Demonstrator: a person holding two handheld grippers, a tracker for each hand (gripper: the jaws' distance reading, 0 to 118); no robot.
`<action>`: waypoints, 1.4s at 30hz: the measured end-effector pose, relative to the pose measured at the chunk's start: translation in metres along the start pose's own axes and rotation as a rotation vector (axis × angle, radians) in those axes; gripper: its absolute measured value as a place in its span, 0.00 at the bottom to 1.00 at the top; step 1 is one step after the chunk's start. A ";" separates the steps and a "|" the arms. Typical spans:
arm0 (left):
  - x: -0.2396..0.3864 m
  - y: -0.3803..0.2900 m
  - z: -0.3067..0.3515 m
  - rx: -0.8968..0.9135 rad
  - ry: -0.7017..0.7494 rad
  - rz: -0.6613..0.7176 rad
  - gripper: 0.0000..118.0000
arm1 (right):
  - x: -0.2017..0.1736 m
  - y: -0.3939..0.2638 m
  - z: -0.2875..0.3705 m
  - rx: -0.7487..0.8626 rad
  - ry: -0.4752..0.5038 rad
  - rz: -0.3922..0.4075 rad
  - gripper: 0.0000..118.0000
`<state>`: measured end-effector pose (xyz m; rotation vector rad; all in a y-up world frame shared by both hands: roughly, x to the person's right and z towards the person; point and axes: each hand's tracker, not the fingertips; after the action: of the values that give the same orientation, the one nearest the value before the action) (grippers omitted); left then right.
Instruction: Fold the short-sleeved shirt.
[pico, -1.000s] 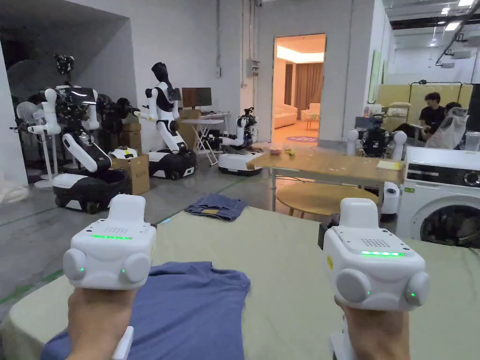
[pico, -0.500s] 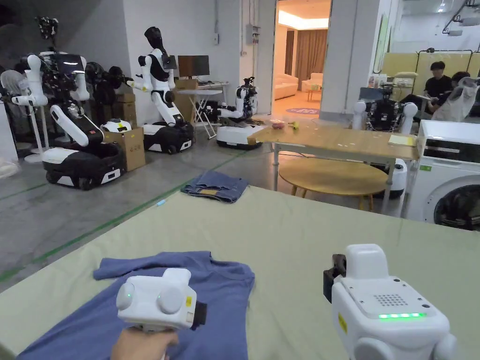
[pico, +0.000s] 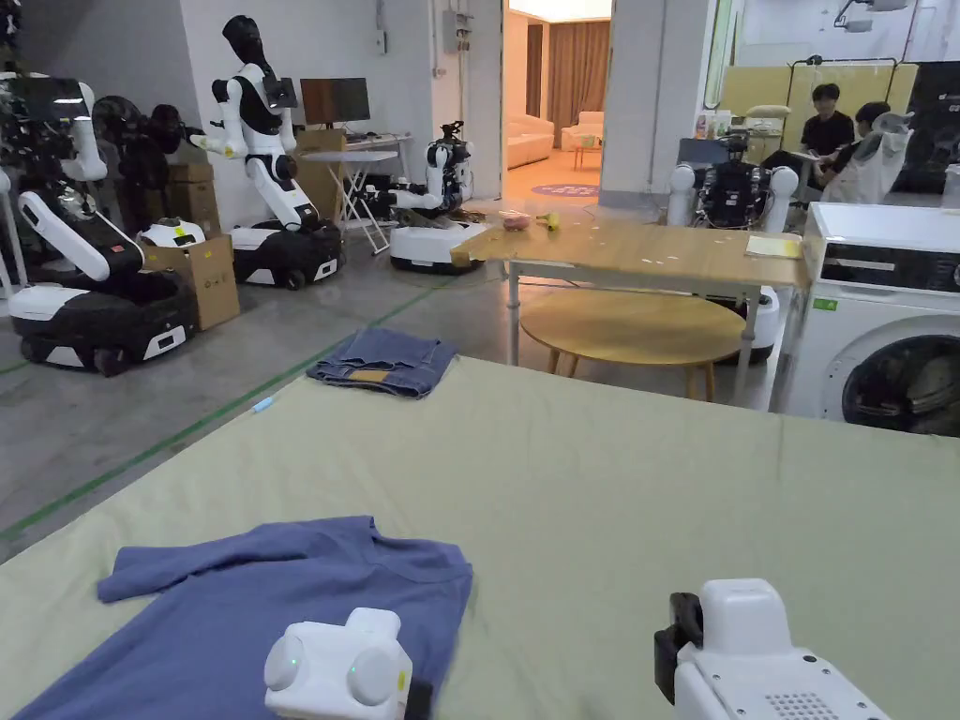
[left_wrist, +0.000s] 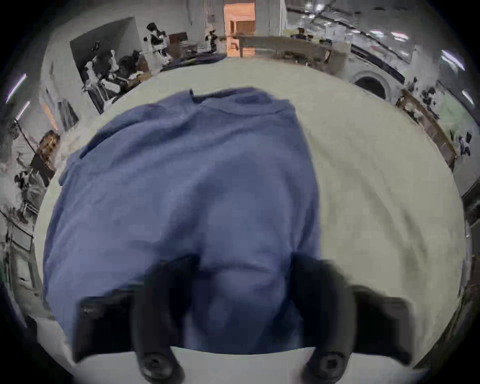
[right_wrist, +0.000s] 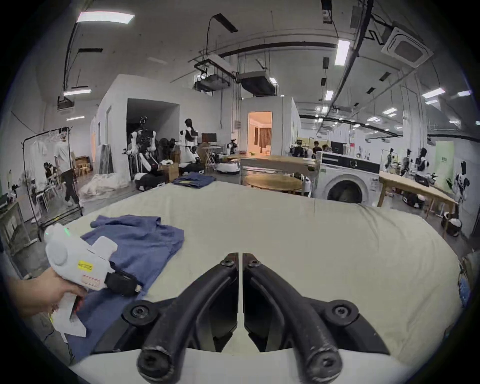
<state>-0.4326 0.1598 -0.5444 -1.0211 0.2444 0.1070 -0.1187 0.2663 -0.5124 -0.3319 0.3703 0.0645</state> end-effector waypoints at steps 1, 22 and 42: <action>-0.005 -0.001 0.007 0.040 0.054 -0.010 0.19 | 0.004 0.002 0.004 0.004 -0.003 -0.007 0.01; 0.375 -0.006 0.237 0.335 -0.674 -0.361 0.01 | 0.234 0.026 0.229 0.136 -0.398 -0.077 0.01; 0.390 -0.094 0.206 0.288 -0.573 -0.435 0.93 | 0.282 -0.016 0.254 0.050 -0.456 -0.152 0.01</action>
<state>-0.0052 0.2765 -0.4616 -0.7015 -0.4728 -0.0333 0.2332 0.3359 -0.3872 -0.2850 -0.1049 -0.0188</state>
